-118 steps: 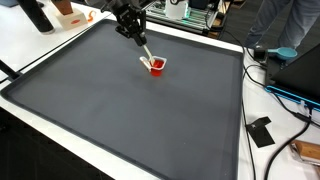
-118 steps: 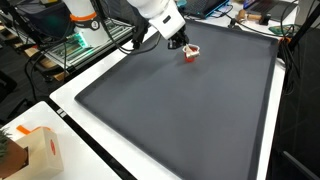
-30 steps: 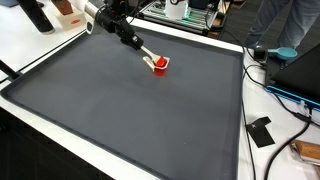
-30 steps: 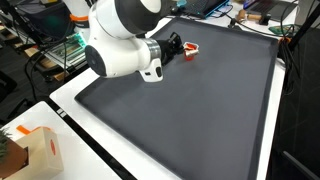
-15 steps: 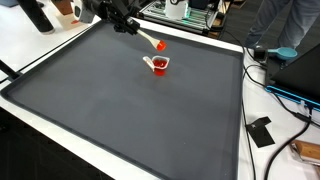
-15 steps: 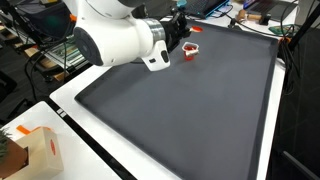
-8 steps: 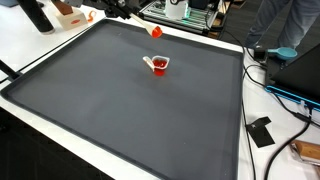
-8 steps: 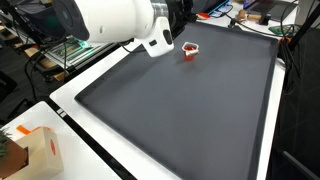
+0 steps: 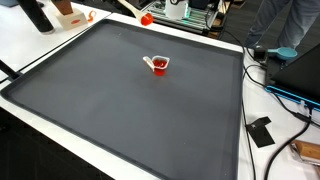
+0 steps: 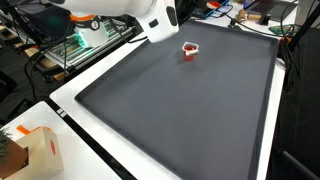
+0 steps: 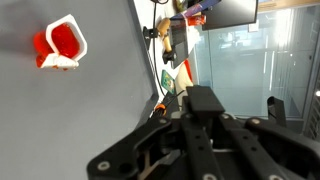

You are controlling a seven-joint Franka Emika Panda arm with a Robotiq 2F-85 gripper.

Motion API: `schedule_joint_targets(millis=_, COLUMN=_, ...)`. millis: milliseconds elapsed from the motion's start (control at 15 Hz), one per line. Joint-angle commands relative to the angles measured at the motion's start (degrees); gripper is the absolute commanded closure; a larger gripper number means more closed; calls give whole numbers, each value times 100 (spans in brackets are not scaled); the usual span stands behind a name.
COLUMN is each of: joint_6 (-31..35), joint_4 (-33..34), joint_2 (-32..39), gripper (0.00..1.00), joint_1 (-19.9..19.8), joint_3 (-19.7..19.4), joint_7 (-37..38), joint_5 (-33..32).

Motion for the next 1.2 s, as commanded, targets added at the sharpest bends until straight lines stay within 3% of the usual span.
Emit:
schedule_joint_targets(millis=0, joint_6=58, joint_4=233, joint_2=-39, gripper=97, joint_1=65, joint_3=-57, joint_7=435, joint_5=-151)
schedule_joint_targets(millis=533, joint_6=134, joint_4=752, joint_2=-16, gripper=97, joint_1=128, joint_3=-58, joint_7=965, joint_5=-610)
schedule_joint_targets(millis=1133, joint_6=1028, joint_4=1013, joint_2=-43, gripper=97, joint_1=347, joint_3=10, joint_7=1275, joint_5=-2116)
